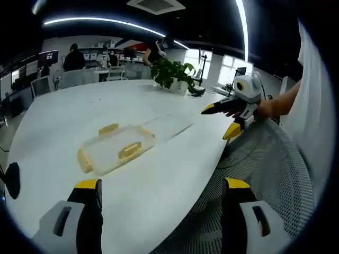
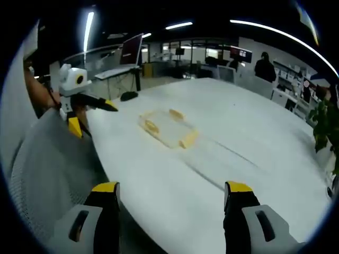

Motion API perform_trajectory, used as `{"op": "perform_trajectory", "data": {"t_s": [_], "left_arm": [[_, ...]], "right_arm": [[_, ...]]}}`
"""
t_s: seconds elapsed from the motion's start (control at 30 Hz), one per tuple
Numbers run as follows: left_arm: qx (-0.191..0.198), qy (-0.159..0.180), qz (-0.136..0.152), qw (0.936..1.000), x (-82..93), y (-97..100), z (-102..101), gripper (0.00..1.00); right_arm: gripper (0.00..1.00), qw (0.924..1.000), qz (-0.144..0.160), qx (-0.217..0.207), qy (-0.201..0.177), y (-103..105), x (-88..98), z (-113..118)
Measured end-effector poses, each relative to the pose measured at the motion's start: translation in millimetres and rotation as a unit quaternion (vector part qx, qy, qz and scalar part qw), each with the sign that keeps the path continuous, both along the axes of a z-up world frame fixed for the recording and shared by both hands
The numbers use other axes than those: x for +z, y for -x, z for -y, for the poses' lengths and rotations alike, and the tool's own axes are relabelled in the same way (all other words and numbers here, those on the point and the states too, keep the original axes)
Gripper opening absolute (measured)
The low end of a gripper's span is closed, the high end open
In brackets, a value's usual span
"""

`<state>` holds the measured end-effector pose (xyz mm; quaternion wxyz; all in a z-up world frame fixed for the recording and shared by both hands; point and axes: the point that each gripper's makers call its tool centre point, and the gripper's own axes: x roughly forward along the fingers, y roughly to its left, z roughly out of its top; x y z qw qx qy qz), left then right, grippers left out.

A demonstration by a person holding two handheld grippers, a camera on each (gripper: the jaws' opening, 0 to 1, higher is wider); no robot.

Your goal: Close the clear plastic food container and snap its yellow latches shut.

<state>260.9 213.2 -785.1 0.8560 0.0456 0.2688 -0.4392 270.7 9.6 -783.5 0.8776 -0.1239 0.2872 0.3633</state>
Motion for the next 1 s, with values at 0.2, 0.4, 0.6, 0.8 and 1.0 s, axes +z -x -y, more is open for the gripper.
{"op": "perform_trajectory", "data": {"t_s": [0.2, 0.4, 0.6, 0.8, 1.0], "left_arm": [[-0.001, 0.0, -0.001, 1.0, -0.6, 0.3, 0.2, 0.95], [-0.001, -0.001, -0.001, 1.0, -0.4, 0.4, 0.6, 0.95], [-0.002, -0.002, -0.002, 1.0, -1.0, 0.1, 0.1, 0.94], [-0.004, -0.004, -0.003, 1.0, -0.7, 1.2, 1.0, 0.95], [-0.007, -0.006, -0.003, 1.0, -1.9, 1.3, 1.3, 0.95]], "right_arm": [[0.8, 1.0, 0.0, -0.001, 0.0, 0.1, -0.4, 0.4], [0.8, 1.0, -0.001, -0.001, -0.001, 0.1, -0.6, 0.3], [0.8, 1.0, -0.001, -0.001, -0.001, -0.4, -0.4, 0.3], [0.8, 1.0, -0.003, 0.001, 0.004, 0.5, -2.6, 0.9], [0.8, 1.0, -0.002, -0.002, 0.002, -0.4, -1.9, 1.7]]}}
